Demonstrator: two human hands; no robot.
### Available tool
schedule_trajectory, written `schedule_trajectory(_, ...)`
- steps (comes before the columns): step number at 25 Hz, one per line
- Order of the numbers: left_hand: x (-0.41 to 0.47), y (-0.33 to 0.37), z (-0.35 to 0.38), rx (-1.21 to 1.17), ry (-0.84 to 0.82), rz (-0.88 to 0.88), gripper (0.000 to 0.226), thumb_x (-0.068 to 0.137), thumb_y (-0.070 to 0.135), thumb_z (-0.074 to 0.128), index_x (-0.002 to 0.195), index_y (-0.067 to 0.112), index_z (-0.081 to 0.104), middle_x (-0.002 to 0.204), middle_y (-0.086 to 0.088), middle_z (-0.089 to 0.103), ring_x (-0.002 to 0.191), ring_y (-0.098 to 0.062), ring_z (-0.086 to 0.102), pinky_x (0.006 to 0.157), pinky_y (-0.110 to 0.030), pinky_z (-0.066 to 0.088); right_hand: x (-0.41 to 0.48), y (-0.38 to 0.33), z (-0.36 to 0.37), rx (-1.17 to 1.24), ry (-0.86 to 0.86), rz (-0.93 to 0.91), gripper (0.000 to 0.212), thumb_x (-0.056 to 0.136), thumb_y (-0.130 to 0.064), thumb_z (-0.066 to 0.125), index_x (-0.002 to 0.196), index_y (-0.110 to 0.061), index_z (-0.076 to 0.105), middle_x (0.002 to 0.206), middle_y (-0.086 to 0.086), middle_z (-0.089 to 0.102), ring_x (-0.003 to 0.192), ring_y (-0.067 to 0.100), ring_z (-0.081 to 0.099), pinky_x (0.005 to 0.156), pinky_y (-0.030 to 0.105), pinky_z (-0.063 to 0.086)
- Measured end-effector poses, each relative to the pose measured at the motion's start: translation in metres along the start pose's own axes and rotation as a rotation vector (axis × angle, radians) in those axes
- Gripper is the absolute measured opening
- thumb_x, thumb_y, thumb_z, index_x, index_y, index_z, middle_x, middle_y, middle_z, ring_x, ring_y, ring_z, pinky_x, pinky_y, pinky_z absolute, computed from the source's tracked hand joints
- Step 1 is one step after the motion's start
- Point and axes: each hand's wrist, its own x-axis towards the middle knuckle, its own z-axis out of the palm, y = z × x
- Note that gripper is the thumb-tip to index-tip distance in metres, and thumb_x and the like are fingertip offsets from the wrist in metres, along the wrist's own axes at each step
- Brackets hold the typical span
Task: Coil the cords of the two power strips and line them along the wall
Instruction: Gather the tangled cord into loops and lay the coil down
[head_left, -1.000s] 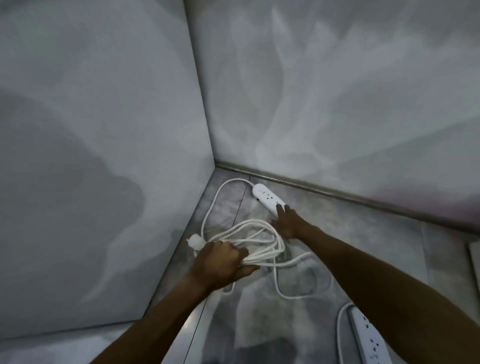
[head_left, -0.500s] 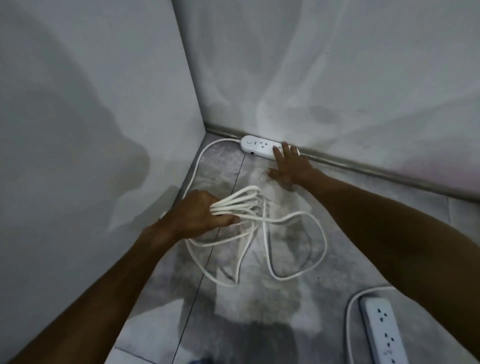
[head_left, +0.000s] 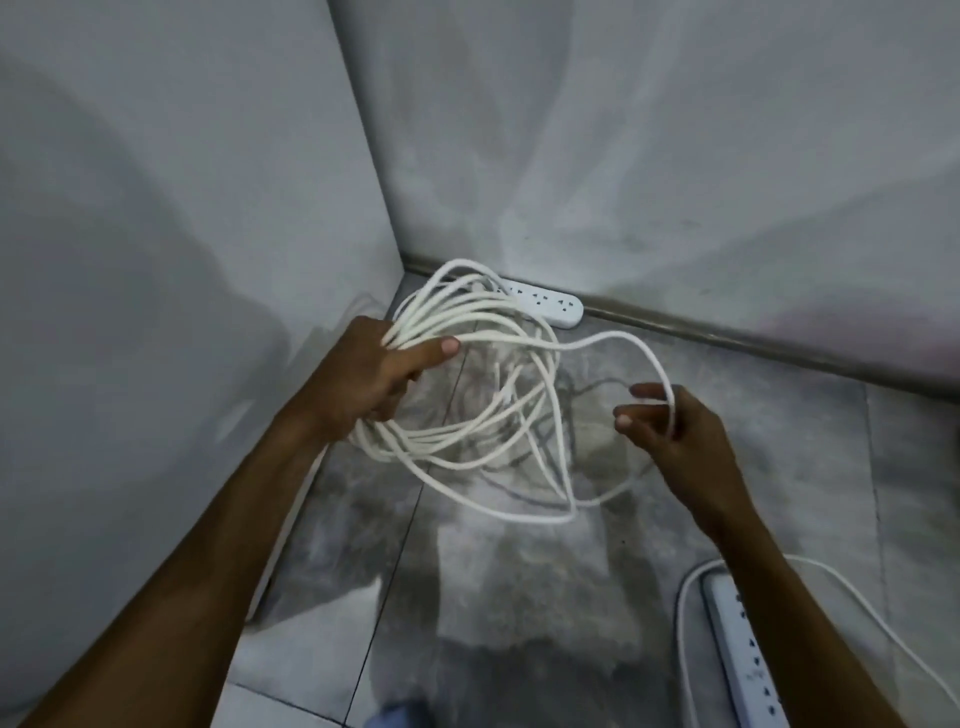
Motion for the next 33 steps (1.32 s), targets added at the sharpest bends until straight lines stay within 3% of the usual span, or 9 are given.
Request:
schedule_trajectory(3, 0.005, 0.004, -0.002, -0.300, -0.038, 0.000, 0.047, 0.077, 0.041, 0.076, 0.048, 0.019, 0.047, 0.037, 0.003, 0.023, 0.026, -0.009, 0.019, 0.040, -0.017, 0.017, 0.008, 0.014, 0.019, 0.535, -0.004, 0.199, 0.020, 0.091, -0.025, 0.065, 0.104, -0.009, 0.069, 0.091, 0.019, 0.073, 0.090, 0.035, 0.072, 0.098, 0.058, 0.050)
schedule_trajectory(8, 0.021, -0.016, 0.015, -0.735, 0.109, -0.060, 0.045, 0.093, 0.037, 0.063, 0.057, 0.018, 0.044, 0.034, 0.008, 0.021, 0.024, -0.004, 0.018, 0.035, -0.011, 0.017, 0.000, 0.038, 0.062, 0.525, -0.053, 0.244, 0.047, 0.090, -0.056, 0.059, 0.081, -0.013, 0.075, 0.066, 0.004, 0.061, 0.074, 0.019, 0.064, 0.093, 0.050, 0.051)
schedule_trajectory(12, 0.032, -0.035, 0.048, -0.983, 0.190, -0.139, 0.041, 0.098, 0.037, 0.056, 0.064, 0.020, 0.041, 0.034, 0.009, 0.021, 0.024, -0.003, 0.018, 0.033, -0.016, 0.011, -0.008, 0.022, 0.097, 0.639, -0.113, 0.314, 0.068, 0.083, -0.070, 0.056, 0.104, -0.008, 0.073, 0.062, 0.007, 0.055, 0.073, 0.025, 0.062, 0.092, 0.055, 0.054)
schedule_trajectory(16, 0.024, -0.054, 0.080, -1.073, 0.301, -0.235, 0.039, 0.088, 0.035, 0.068, 0.062, 0.020, 0.044, 0.035, 0.008, 0.020, 0.026, -0.004, 0.017, 0.031, -0.016, 0.014, -0.021, 0.003, 0.117, 0.769, -0.298, 0.381, 0.083, 0.073, -0.082, 0.056, 0.129, -0.021, 0.063, 0.118, 0.010, 0.070, 0.111, 0.029, 0.067, 0.088, 0.044, 0.056)
schedule_trajectory(19, 0.021, -0.062, 0.098, -1.142, 0.436, -0.302, 0.041, 0.090, 0.013, 0.066, 0.054, 0.020, 0.047, 0.038, 0.007, 0.021, 0.028, -0.006, 0.017, 0.030, -0.016, 0.018, -0.036, -0.005, 0.134, 0.813, -0.334, 0.479, 0.084, 0.072, -0.073, 0.066, 0.138, -0.023, 0.054, 0.127, 0.006, 0.065, 0.105, 0.023, 0.069, 0.096, 0.054, 0.052)
schedule_trajectory(23, 0.013, -0.070, 0.113, -0.973, 0.551, -0.301, 0.045, 0.084, 0.005, 0.067, 0.046, 0.018, 0.045, 0.041, 0.002, 0.029, 0.031, -0.011, 0.027, 0.036, -0.019, 0.031, -0.037, -0.019, 0.148, 1.176, -0.158, 0.551, 0.070, 0.087, -0.038, 0.068, 0.143, -0.003, 0.044, 0.141, 0.026, 0.052, 0.127, 0.042, 0.054, 0.100, 0.055, 0.049)
schedule_trajectory(27, -0.018, -0.090, 0.112, -0.392, 0.522, -0.127, 0.028, 0.085, 0.020, 0.070, 0.058, 0.019, 0.070, 0.057, -0.002, 0.069, 0.054, -0.018, 0.068, 0.055, -0.033, 0.057, -0.026, -0.024, 0.144, 1.127, 0.060, 0.464, 0.033, 0.086, -0.002, 0.070, 0.117, -0.002, 0.059, 0.097, 0.022, 0.063, 0.082, 0.032, 0.068, 0.075, 0.044, 0.057)
schedule_trajectory(30, -0.032, -0.109, 0.104, -0.170, 0.470, -0.174, 0.008, 0.080, 0.028, 0.070, 0.077, 0.032, 0.075, 0.080, 0.005, 0.078, 0.079, -0.015, 0.074, 0.078, -0.043, 0.060, -0.021, -0.023, 0.139, 1.063, 0.129, 0.474, 0.018, 0.085, 0.009, 0.065, 0.089, -0.008, 0.063, 0.072, 0.011, 0.061, 0.064, 0.023, 0.064, 0.066, 0.037, 0.057)
schedule_trajectory(33, -0.041, -0.124, 0.089, -0.146, 0.291, -0.237, 0.015, 0.075, 0.046, 0.078, 0.087, 0.036, 0.077, 0.091, 0.014, 0.078, 0.091, -0.008, 0.073, 0.084, -0.033, 0.059, -0.020, -0.014, 0.138, 0.994, 0.172, 0.541, 0.021, 0.085, 0.010, 0.063, 0.099, -0.006, 0.060, 0.072, 0.010, 0.056, 0.059, 0.022, 0.056, 0.063, 0.035, 0.050)
